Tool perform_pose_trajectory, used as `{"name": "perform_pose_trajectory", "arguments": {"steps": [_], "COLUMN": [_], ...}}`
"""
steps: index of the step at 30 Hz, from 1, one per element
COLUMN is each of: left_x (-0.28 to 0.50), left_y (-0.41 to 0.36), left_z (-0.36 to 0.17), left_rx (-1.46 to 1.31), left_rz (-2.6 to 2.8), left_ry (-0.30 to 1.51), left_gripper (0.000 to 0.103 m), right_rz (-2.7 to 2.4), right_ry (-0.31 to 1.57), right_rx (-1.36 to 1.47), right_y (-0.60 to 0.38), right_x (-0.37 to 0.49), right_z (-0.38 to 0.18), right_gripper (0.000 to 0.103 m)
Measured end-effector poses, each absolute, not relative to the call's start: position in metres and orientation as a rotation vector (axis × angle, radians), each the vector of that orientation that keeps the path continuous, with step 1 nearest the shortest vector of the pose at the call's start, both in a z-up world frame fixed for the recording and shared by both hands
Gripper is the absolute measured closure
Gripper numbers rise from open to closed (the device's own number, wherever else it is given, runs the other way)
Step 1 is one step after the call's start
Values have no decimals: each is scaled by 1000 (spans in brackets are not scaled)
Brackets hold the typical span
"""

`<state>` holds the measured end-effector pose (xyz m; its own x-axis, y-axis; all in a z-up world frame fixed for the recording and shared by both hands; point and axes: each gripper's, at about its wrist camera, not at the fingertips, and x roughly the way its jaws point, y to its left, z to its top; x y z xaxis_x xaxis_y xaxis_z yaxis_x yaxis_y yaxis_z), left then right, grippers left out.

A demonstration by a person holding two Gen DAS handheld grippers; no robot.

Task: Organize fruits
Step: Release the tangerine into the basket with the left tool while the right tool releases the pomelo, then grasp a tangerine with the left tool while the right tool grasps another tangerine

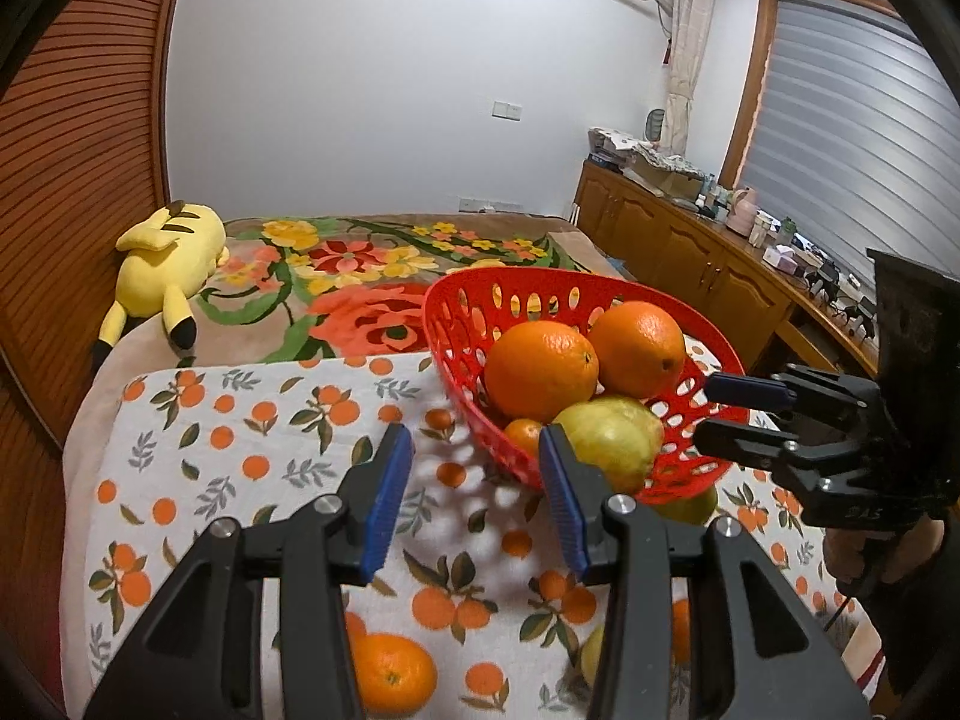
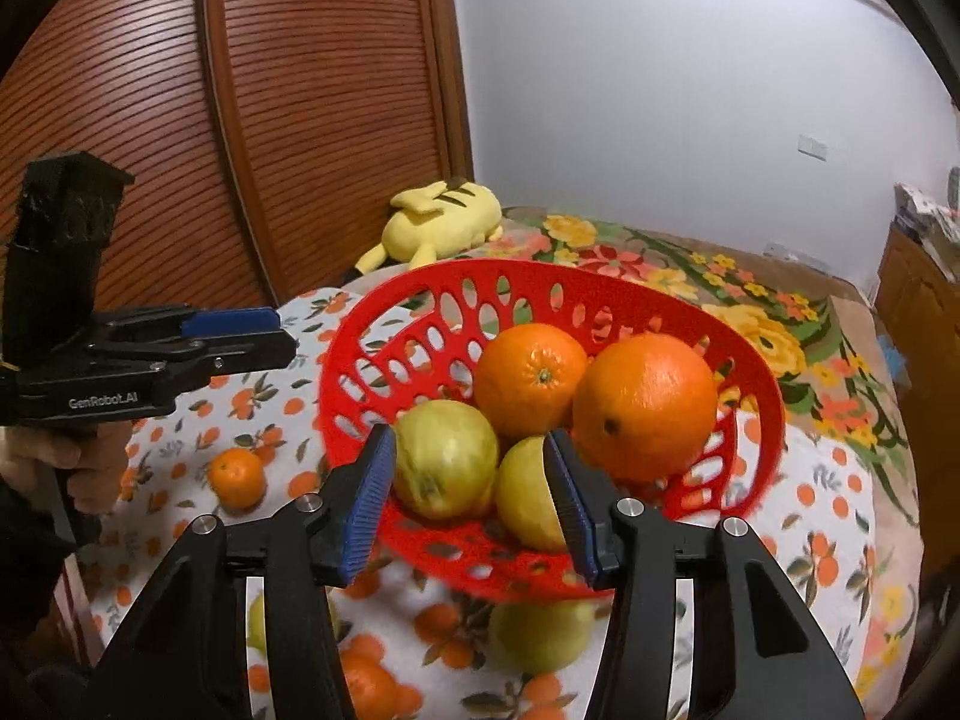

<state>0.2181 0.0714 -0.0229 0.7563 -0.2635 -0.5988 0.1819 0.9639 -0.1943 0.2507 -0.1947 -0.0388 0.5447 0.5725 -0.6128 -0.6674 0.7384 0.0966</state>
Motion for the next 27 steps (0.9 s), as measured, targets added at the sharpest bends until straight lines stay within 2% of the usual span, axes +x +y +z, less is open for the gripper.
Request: {"name": "perform_pose_trajectory", "arguments": {"steps": [9, 27], "left_x": [188, 160], "left_y": [77, 75], "left_z": [-32, -55], "left_rx": [-122, -98], "left_rz": [-241, -248], "left_ry": [676, 722], "left_gripper": [57, 52], "right_rz": [698, 657], "right_ry": [677, 715], "right_rx": [-112, -74], "right_y": [-208, -214], "right_x": [210, 162], "right_z": [-52, -91], "right_gripper": [48, 47]}}
